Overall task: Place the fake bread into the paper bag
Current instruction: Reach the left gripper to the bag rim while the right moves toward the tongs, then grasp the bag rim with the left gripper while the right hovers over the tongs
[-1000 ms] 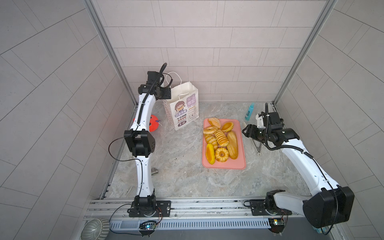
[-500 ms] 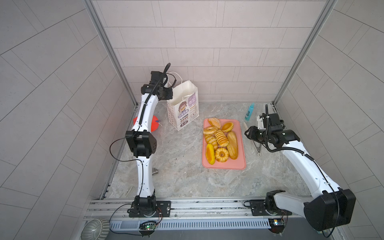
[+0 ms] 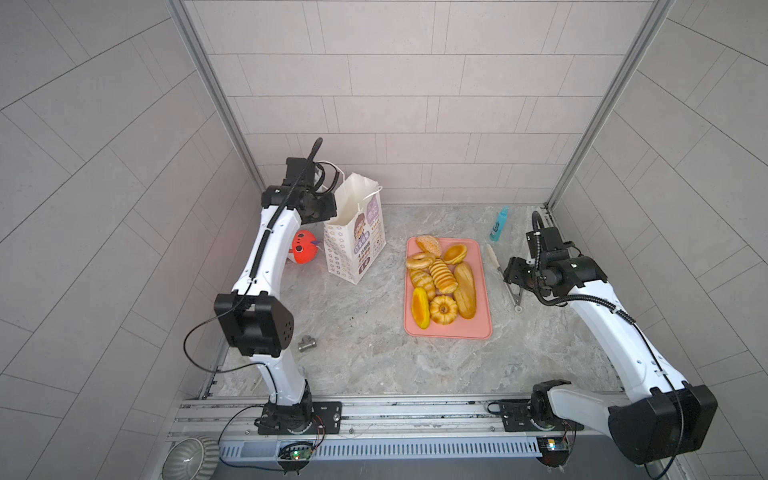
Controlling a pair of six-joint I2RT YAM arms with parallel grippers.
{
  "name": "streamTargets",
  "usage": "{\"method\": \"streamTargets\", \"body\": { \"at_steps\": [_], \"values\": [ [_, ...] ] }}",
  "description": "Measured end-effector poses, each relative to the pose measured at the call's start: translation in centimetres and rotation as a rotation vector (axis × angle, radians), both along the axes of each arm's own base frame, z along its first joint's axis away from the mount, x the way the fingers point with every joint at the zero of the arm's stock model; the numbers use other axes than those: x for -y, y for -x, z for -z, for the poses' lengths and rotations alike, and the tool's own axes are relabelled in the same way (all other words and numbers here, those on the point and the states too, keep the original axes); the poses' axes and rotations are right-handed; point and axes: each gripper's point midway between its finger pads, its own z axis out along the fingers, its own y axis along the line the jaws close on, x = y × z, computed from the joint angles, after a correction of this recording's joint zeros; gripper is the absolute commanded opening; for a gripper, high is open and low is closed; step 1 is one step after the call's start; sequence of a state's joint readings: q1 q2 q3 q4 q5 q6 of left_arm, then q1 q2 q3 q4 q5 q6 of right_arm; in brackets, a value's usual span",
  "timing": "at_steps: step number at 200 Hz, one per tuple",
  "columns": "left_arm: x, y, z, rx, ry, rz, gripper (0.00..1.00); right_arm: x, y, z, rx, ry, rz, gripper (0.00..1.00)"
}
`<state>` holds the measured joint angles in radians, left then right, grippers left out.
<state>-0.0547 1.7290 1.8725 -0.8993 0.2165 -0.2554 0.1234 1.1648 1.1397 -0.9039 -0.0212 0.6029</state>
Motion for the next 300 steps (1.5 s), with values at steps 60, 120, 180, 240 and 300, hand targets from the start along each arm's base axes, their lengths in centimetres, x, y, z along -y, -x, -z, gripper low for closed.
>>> {"method": "streamTargets", "body": {
  "at_steps": [60, 120, 180, 240, 300],
  "values": [
    [-0.5, 7.6, -1.0, 0.039, 0.106, -0.118, 0.0, 0.5, 0.4, -0.4, 0.016, 0.041, -0.024, 0.7],
    [-1.1, 14.7, -2.5, 0.114, 0.15, -0.201, 0.0, 0.6, 0.0, 1.0, -0.038, 0.058, -0.051, 0.66],
    [1.0, 19.1, -0.1, 0.082, 0.161, -0.193, 0.0, -0.2, -0.1, 0.5, 0.031, 0.031, -0.103, 0.7],
    [1.1, 19.8, 1.4, 0.052, 0.111, -0.229, 0.0, 0.0, -0.6, -0.2, 0.07, 0.038, -0.117, 0.71],
    [1.1, 20.1, 1.9, 0.026, 0.103, -0.241, 0.47, 0.3, -0.9, -0.4, 0.087, 0.045, -0.109, 0.72]
  ]
}}
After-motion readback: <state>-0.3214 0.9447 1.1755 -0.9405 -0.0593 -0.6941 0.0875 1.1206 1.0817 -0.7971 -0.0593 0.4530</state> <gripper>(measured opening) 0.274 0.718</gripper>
